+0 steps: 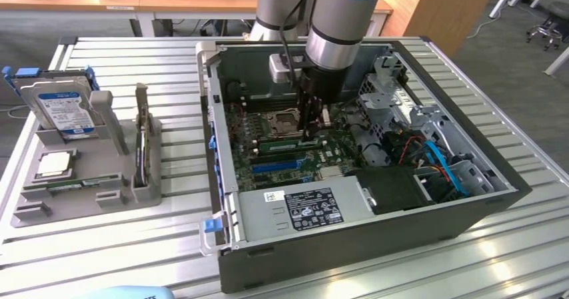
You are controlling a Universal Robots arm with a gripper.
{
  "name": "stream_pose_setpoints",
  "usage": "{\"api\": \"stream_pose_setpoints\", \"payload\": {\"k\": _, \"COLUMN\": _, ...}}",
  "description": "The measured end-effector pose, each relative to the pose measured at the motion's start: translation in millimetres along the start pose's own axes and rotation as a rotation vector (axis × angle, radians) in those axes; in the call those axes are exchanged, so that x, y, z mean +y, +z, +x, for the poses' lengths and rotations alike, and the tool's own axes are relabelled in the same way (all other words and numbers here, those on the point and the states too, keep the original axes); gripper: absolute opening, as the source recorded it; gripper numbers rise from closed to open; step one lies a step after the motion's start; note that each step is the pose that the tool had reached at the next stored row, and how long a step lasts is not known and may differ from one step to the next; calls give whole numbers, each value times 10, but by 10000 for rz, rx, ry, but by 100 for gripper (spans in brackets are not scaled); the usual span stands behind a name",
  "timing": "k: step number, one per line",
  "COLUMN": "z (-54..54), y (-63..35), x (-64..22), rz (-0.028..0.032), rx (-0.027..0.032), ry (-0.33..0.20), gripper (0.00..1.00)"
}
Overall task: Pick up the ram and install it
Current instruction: 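Insert the ram into the slot, then press down the ram until it locks into place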
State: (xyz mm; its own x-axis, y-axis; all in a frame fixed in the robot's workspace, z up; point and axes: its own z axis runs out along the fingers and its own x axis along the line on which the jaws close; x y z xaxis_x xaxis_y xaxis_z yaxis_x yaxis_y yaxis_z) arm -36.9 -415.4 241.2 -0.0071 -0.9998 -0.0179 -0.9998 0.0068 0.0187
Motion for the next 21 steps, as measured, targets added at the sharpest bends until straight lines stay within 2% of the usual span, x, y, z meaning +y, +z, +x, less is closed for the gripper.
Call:
{"api": "stream_pose_setpoints", "payload": {"k": 12, "z": -4, "y": -231, "x": 4, "rz": -27, "rx": 3, "ry": 0, "gripper": 36}}
{"api": "stream_pose_setpoints", "payload": {"k": 21, "z": -5, "y": -277, "x": 5, "rz": -28, "rx": 3, "ry": 0, "gripper": 36}}
